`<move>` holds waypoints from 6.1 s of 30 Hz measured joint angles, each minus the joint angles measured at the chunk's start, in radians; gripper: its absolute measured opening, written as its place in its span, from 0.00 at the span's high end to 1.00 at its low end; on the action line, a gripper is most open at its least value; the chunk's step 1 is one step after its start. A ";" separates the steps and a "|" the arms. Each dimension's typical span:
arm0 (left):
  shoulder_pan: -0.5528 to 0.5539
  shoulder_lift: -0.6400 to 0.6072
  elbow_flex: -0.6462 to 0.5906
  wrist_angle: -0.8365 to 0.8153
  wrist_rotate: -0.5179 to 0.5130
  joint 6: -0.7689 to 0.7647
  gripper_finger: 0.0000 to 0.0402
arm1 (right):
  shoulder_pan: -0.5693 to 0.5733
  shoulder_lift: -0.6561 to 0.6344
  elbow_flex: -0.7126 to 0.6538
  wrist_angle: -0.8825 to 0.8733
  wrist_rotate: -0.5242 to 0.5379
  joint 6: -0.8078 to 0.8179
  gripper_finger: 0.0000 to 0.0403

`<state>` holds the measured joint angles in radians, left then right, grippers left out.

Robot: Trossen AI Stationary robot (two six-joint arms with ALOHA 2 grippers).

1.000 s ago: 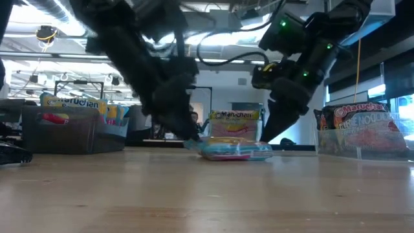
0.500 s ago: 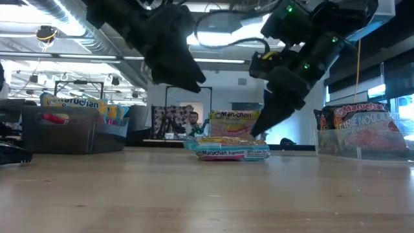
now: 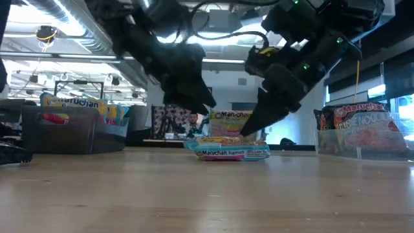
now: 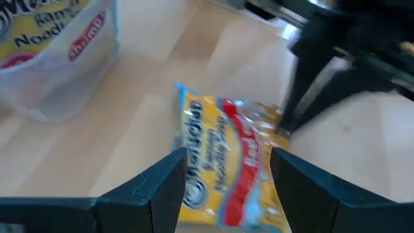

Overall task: Sort Maruchan noodles
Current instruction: Put the blue noodle pack into the black bin

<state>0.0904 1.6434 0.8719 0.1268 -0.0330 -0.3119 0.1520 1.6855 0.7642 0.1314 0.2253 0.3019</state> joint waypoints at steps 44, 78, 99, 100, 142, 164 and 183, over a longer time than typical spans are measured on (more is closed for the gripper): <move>0.227 0.286 -0.002 0.216 0.533 -0.072 0.43 | 0.077 0.121 0.011 0.174 -0.036 -0.180 0.41; 0.152 0.296 0.009 0.201 0.596 -0.145 0.45 | 0.076 0.124 0.009 0.229 0.011 -0.252 0.41; 0.138 0.298 0.008 0.209 0.581 -0.104 0.96 | 0.078 0.122 0.011 0.219 0.024 -0.267 0.41; 0.138 0.298 0.008 0.210 0.581 -0.101 0.98 | 0.078 0.109 0.011 0.201 0.027 -0.263 0.41; -0.189 -0.508 0.006 -0.653 -0.196 -0.104 1.00 | 0.077 -0.191 -0.005 -0.305 0.171 -0.126 0.41; -0.309 -0.786 0.023 -1.278 -0.589 -0.079 1.00 | 0.077 -0.175 -0.006 -0.245 0.178 -0.101 0.41; -0.454 -0.712 -0.066 -1.267 -0.682 -0.111 1.00 | 0.077 -0.175 -0.006 -0.237 0.185 -0.099 0.41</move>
<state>-0.3631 0.9310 0.8059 -1.1402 -0.7155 -0.4227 0.2286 1.5105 0.7586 -0.1056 0.4103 0.2033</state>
